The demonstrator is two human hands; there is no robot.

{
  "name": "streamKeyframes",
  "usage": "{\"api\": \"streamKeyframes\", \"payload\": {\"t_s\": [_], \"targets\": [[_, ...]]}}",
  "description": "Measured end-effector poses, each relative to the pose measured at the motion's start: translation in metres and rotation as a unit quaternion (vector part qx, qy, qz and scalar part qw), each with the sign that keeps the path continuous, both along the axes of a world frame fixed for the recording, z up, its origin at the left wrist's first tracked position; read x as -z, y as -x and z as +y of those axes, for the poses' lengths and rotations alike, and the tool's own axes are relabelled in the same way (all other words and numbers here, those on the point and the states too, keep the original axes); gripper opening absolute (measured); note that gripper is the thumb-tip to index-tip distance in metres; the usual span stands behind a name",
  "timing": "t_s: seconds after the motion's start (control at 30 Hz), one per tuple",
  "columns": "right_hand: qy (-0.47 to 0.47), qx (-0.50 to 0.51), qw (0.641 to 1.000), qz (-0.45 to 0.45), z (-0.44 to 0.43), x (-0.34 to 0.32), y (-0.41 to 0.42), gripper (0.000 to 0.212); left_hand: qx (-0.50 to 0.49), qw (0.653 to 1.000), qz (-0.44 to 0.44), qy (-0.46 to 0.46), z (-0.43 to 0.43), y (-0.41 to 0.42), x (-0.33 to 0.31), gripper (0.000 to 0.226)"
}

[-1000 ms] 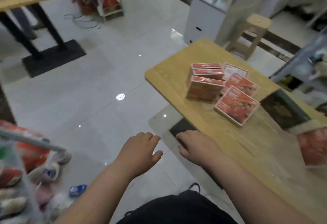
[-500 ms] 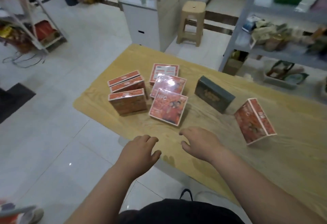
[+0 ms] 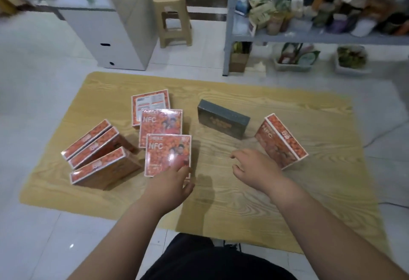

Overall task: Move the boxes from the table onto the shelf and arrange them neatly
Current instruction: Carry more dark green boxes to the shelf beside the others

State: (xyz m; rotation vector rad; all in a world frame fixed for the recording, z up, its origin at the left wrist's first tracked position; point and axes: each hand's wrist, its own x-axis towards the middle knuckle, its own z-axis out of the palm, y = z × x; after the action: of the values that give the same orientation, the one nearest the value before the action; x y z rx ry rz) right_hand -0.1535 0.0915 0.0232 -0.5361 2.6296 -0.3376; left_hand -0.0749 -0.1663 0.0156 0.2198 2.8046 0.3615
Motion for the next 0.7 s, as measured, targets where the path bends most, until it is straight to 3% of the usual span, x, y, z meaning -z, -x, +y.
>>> {"api": "streamKeyframes", "payload": {"t_s": [0.23,0.4,0.6,0.7], "targets": [[-0.012,0.067,0.996,0.053,-0.016,-0.007,0.042,0.054,0.005,0.998,0.047,0.030,-0.054,0.079,0.029,0.070],[-0.032,0.144,0.987,0.058,-0.041,0.008,0.085,0.075,-0.018,0.984,-0.088,0.151,-0.074,0.111,0.049,0.103],[-0.009,0.200,0.978,0.052,-0.047,0.037,0.101,0.065,-0.004,0.975,-0.084,0.204,-0.075,0.113,0.063,0.093],[0.025,0.207,0.977,0.044,-0.040,0.040,0.102,0.064,-0.022,0.974,-0.085,0.210,-0.075,0.105,0.067,0.099]]}}
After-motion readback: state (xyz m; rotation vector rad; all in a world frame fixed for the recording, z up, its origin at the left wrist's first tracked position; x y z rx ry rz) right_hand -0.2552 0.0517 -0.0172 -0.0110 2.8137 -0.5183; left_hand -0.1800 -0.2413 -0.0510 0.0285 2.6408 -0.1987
